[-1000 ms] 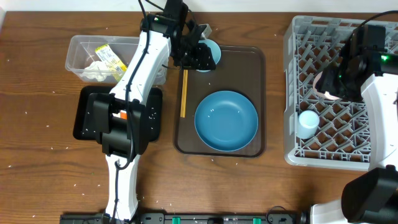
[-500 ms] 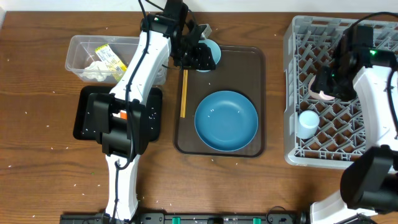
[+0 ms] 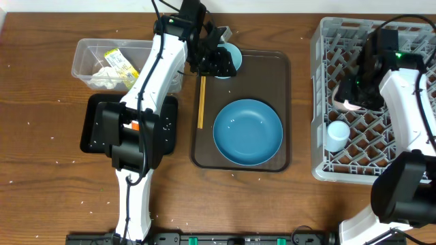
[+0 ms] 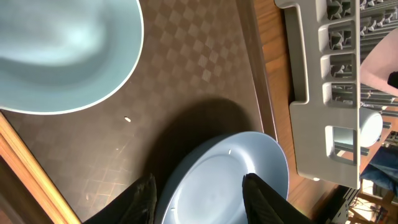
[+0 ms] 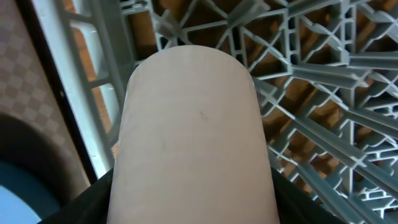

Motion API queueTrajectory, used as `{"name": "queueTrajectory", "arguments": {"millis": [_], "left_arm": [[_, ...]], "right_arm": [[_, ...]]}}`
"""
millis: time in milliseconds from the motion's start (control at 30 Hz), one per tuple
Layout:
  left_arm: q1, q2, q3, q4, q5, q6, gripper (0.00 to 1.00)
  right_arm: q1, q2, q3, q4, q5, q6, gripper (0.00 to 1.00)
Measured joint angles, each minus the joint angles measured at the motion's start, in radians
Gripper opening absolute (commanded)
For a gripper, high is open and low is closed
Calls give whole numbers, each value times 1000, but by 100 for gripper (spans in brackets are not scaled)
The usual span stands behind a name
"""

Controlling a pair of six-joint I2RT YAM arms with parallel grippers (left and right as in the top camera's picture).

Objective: Sort waste into correct bins and load items into the dishwasher rack
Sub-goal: 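Lower the pink cup into the rack with the right gripper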

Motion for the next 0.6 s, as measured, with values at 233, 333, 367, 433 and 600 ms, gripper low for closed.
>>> {"name": "queueTrajectory", "arguments": {"millis": [233, 333, 367, 433, 600], "left_arm": [[0, 0, 0, 0, 0, 0, 46], [0, 0, 0, 0, 0, 0, 46], [0, 0, 0, 0, 0, 0, 46], [0, 0, 0, 0, 0, 0, 46], [0, 0, 0, 0, 0, 0, 47]], "right_arm": [[9, 0, 0, 0, 0, 4, 59], [9, 0, 0, 1, 0, 13, 75], [9, 0, 0, 1, 0, 13, 76], [9, 0, 0, 5, 0, 17, 79], [9, 0, 0, 23, -7, 19, 80]]}}
